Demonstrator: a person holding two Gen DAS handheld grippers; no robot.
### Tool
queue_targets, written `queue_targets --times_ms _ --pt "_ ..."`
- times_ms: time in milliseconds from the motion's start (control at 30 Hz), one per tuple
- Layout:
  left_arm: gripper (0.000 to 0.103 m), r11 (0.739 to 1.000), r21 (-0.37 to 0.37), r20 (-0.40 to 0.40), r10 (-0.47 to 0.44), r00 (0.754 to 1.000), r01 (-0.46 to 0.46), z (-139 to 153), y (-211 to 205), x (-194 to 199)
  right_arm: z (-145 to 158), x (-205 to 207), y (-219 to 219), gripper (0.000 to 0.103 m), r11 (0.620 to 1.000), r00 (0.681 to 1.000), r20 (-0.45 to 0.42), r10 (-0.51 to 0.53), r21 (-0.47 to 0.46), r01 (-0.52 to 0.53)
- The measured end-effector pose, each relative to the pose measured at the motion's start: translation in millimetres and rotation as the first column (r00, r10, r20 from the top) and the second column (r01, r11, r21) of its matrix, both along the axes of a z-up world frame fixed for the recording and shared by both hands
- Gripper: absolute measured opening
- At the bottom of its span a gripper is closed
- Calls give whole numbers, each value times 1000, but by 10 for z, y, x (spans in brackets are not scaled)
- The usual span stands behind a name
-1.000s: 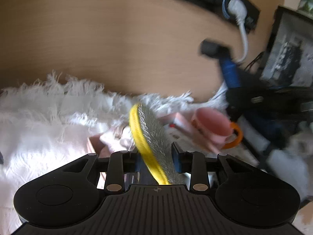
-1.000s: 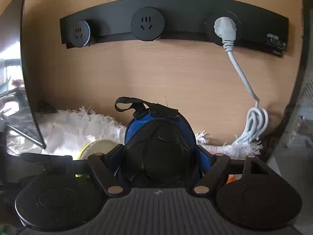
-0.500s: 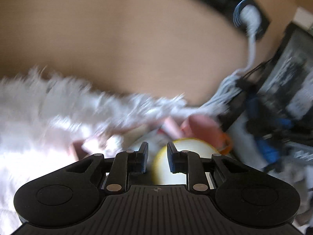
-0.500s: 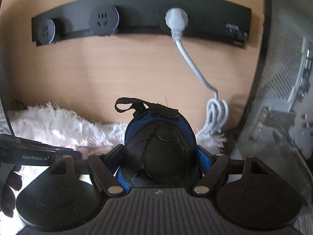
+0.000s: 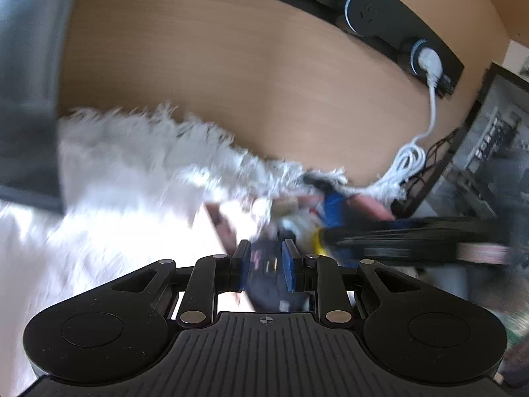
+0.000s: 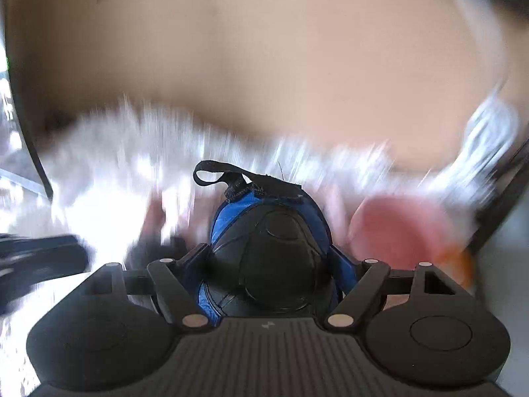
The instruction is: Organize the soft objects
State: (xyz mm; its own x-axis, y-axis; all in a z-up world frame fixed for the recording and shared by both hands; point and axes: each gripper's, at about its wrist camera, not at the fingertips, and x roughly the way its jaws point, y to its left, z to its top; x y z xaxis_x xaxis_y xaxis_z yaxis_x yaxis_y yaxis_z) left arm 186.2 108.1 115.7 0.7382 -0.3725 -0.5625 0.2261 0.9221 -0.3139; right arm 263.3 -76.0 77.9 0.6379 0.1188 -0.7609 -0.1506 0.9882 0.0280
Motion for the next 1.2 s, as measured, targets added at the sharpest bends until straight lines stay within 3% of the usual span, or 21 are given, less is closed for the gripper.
queue_targets --times_ms 100,200,367,500,633,733,900,1067,1200 --pt "23 997 69 14 17 1000 -18 -129 -27 -335 -208 -63 162 87 994 996 84 -12 -107 21" --pt "23 996 85 -13 32 999 -30 -304 -7 -586 -149 -178 214 87 991 992 124 1 -133 16" --pt "23 993 97 -17 77 997 -75 -488 -31 -940 220 -585 66 88 997 972 234 36 -76 -19" --pt "23 988 102 -8 117 993 -115 -562 -175 -1217 418 -1060 -160 97 999 957 290 30 -19 -25" --pt "23 983 119 10 137 991 -137 -660 -415 -1481 261 -1529 -444 97 1000 967 256 15 -4 -14" --pt "23 974 133 14 185 983 -186 -755 -625 -1652 -41 -1833 -643 97 1000 982 189 -6 -14 8" --pt "23 967 181 44 172 984 -177 -884 -985 -1841 -506 -2213 -821 97 998 993 119 17 -56 -11" --pt "23 959 208 44 189 981 -195 -1023 -1234 -1804 -745 -2262 -876 97 996 994 94 48 -85 -40" --pt "24 950 230 42 208 977 -212 -1129 -1337 -1754 -798 -2099 -892 98 998 997 77 29 -53 -25"
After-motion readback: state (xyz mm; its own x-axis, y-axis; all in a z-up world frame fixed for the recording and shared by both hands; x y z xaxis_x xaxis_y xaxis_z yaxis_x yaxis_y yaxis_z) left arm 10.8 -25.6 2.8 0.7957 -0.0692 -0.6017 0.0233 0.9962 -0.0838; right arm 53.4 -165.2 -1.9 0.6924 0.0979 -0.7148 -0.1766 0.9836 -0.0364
